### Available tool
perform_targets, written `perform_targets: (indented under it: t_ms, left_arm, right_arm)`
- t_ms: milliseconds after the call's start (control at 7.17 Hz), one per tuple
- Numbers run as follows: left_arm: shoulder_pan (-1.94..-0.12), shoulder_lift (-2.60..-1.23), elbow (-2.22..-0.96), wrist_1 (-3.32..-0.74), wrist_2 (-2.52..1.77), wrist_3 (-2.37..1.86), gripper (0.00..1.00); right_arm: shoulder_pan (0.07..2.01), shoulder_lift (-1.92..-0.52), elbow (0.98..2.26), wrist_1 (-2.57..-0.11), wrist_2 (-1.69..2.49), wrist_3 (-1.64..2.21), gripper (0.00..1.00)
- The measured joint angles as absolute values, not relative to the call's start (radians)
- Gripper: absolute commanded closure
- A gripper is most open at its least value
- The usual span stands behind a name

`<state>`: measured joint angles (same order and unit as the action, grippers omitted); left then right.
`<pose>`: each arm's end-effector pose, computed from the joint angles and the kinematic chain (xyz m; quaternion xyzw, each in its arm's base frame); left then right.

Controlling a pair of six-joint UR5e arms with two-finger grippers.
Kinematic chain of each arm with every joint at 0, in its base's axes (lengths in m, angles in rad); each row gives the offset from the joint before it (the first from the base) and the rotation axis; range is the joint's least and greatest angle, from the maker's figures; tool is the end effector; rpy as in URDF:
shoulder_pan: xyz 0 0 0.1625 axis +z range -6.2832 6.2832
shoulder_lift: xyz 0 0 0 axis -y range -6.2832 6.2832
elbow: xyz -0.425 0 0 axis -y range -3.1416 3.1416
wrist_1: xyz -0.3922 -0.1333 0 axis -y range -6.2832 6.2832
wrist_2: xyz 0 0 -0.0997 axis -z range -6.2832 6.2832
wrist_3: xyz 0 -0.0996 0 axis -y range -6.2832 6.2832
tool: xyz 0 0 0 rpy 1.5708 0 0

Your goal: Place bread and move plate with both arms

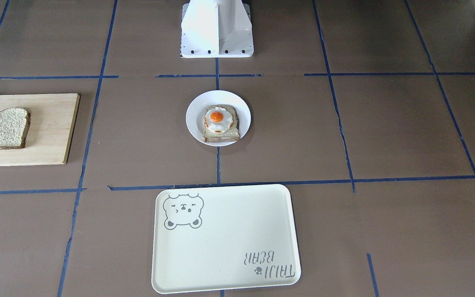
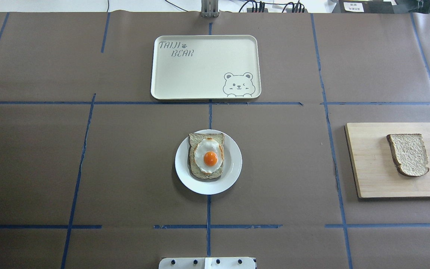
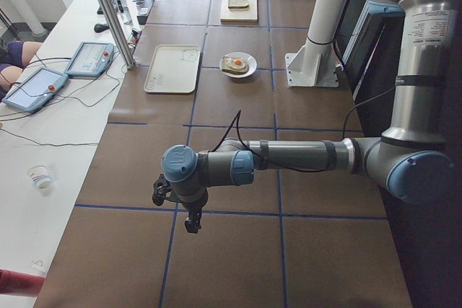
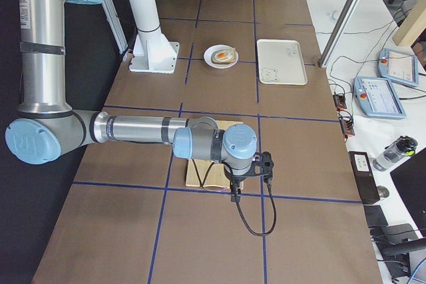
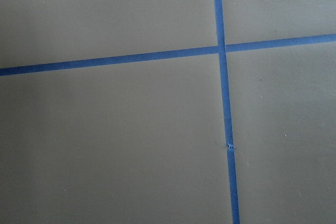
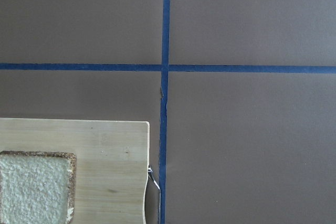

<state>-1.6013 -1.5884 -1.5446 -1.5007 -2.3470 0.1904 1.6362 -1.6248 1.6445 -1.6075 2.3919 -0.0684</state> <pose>-0.0785 -0.4913 0.6695 0.0055 0.3798 0.0590 0.9231 0.0908 -0.4628 0.6487 0.0189 -0.3987 0.0020 0.9169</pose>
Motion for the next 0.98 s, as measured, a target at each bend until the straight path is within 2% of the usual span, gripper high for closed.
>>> perform_targets:
  t_ms: [279,837,977]
  left_arm:
    - [-1.601,-1.587,-1.551,-1.501,-2.346,0.190,0.00]
    - [-1.602,-1.586,-1.552,-1.502,-2.346,0.192,0.00]
    - [-1.603,-1.586,-1.552,-1.502,-2.346,0.193,0.00]
  right_arm:
    - [1.624,-1.638,1.647,-1.551,2.411,-0.025,0.00]
    - [1.431,-1.748,1.643,-1.018,2.428,0.477,0.00]
    - [1.368,-1.754,1.643,-0.959,2.413,0.581,0.00]
